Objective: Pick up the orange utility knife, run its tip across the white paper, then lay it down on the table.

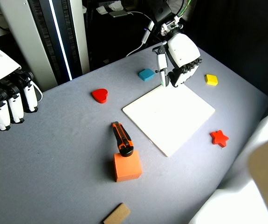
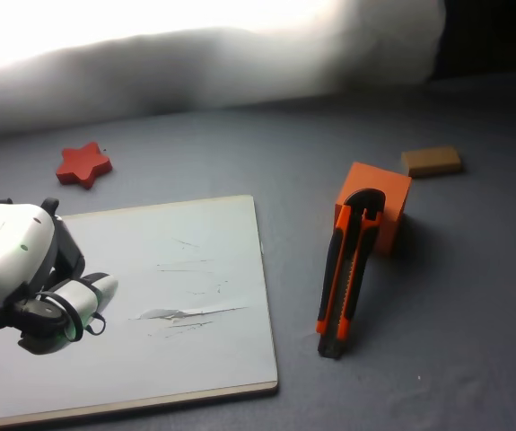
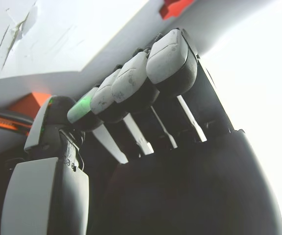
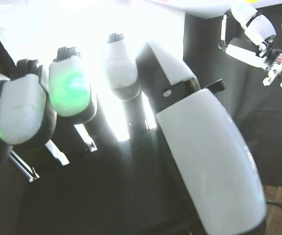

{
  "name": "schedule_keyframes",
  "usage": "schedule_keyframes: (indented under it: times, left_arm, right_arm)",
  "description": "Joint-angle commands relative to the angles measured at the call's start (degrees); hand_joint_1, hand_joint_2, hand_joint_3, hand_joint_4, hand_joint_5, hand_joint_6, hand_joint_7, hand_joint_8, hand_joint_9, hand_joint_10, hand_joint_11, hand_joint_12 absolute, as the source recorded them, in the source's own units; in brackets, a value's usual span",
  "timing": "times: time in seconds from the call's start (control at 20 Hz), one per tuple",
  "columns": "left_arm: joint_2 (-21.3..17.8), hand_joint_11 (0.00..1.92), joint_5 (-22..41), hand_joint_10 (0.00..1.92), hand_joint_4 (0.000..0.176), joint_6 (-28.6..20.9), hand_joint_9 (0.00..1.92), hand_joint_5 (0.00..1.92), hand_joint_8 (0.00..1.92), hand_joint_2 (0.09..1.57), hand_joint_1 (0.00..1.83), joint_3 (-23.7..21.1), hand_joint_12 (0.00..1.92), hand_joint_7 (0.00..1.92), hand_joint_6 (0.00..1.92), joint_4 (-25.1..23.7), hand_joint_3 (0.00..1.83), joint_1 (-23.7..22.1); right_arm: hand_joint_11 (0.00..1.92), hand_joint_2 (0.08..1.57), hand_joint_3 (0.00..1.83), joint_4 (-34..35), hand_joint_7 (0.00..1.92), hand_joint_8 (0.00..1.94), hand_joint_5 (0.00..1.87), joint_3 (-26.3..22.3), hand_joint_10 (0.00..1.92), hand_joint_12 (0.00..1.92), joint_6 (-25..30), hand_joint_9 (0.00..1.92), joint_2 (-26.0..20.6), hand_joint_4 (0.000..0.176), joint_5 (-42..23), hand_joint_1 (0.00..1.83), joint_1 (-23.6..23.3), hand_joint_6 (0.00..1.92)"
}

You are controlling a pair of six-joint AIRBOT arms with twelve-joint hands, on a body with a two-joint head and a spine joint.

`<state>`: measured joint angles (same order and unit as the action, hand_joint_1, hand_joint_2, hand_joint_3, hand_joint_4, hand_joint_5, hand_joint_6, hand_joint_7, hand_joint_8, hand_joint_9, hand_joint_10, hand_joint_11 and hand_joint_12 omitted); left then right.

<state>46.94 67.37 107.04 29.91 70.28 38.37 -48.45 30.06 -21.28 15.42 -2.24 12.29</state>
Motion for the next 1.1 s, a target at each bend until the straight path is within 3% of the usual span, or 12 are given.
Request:
schedule_keyframes:
  times: [0.0,0.1,0.15,0.3,0.4,0.5,0.55,0.7,0.75,0.8,0.9,1.05]
  left_arm:
    - [-0.27,0.00,5.00,0.15,0.000,0.57,0.03,0.00,0.03,1.18,0.14,-0.16,0.69,0.01,0.01,-3.32,0.28,-0.35]
    - [-0.09,0.00,4.78,0.05,0.000,1.12,0.04,0.00,0.00,1.30,0.11,-0.60,0.48,0.01,0.00,-2.10,0.05,-0.48]
    - [-0.02,0.00,4.78,0.04,0.000,1.12,0.05,0.01,0.00,1.31,0.14,-0.78,0.43,0.03,0.00,-1.87,0.02,-0.42]
    - [0.04,0.00,4.79,0.02,0.000,1.13,0.05,0.00,0.00,1.32,0.09,-1.10,0.49,0.03,0.00,-1.55,0.01,-0.38]
    - [0.21,0.00,4.93,0.02,0.000,0.67,0.05,0.00,0.00,1.34,0.08,-1.25,0.51,0.02,0.00,-1.55,0.02,-0.19]
    - [0.28,0.00,5.13,0.01,0.000,0.51,0.04,0.00,0.00,1.34,0.07,-1.31,0.45,0.00,0.00,-1.59,0.01,0.16]
    - [0.31,0.00,5.19,0.01,0.000,0.48,0.03,0.00,0.00,1.34,0.08,-1.27,0.33,0.00,0.00,-1.62,0.00,0.34]
    - [0.86,0.00,5.92,0.01,0.005,-2.32,0.05,0.00,0.00,1.33,0.10,-0.31,0.36,0.03,0.00,-3.68,0.00,2.04]
    - [1.09,0.00,6.00,0.01,0.008,-3.99,0.05,0.00,0.00,1.33,0.10,0.13,0.32,0.04,0.00,-4.65,0.00,2.93]
    - [1.31,0.00,6.40,0.00,0.005,-5.50,0.04,0.00,0.00,1.34,0.09,0.48,0.36,0.04,0.00,-4.74,0.00,3.71]
    - [1.50,0.00,7.35,0.01,0.005,-6.91,0.07,0.00,0.01,1.33,0.11,0.71,0.59,0.07,0.00,-4.74,0.00,4.68]
    - [1.52,0.00,7.71,0.01,0.000,-7.76,0.04,0.00,0.00,1.33,0.13,0.94,0.57,0.07,0.00,-6.09,0.00,5.06]
  right_arm:
    - [0.00,1.09,0.22,0.37,0.12,0.07,0.04,0.11,0.24,0.72,-0.27,0.09,-0.38,0.000,-3.49,0.24,-0.63,0.14]
    - [0.00,1.20,0.02,0.38,0.15,0.00,0.10,0.11,0.08,0.64,-0.27,0.14,-0.37,0.000,-3.49,0.22,-0.64,0.03]
    - [0.00,1.20,0.01,0.38,0.15,0.00,0.10,0.12,0.06,0.61,-0.27,0.15,-0.37,0.000,-3.49,0.21,-0.64,0.01]
    - [0.00,1.21,0.01,0.38,0.15,0.00,0.10,0.12,0.05,0.61,-0.27,0.16,-0.37,0.000,-3.49,0.19,-0.64,0.01]
    - [0.00,1.22,0.01,0.38,0.13,0.01,0.08,0.09,0.03,0.49,-0.27,0.15,-0.37,0.000,-3.52,0.18,-0.57,0.00]
    - [0.00,1.20,0.00,0.40,0.15,0.01,0.10,0.03,0.03,0.64,-0.09,0.19,-0.32,0.000,-4.10,0.21,0.06,0.01]
    - [0.00,1.18,0.00,0.40,0.13,0.00,0.08,0.02,0.02,0.62,0.02,0.17,-0.30,0.000,-4.69,0.27,0.51,0.00]
    - [0.00,1.09,0.00,-0.19,0.07,0.00,0.00,0.05,0.00,0.34,-0.50,0.10,0.26,0.000,-6.52,0.55,1.77,0.00]
    - [0.00,1.08,0.00,-1.89,0.01,0.00,0.00,0.25,0.00,0.08,0.07,0.04,1.09,0.000,-6.46,0.67,1.61,0.00]
    - [0.00,1.07,0.00,-5.31,0.00,0.00,0.00,1.22,0.00,0.02,0.33,0.01,3.05,0.000,-6.79,0.79,1.06,0.00]
    - [0.00,1.03,0.00,-11.97,0.00,0.00,0.00,4.14,0.00,0.00,0.91,0.00,7.54,0.000,-8.70,0.92,0.75,0.00]
    - [0.00,0.98,0.00,-19.40,0.00,0.00,0.00,9.01,0.00,0.00,2.69,0.00,14.46,0.000,-10.35,1.06,1.57,0.00]
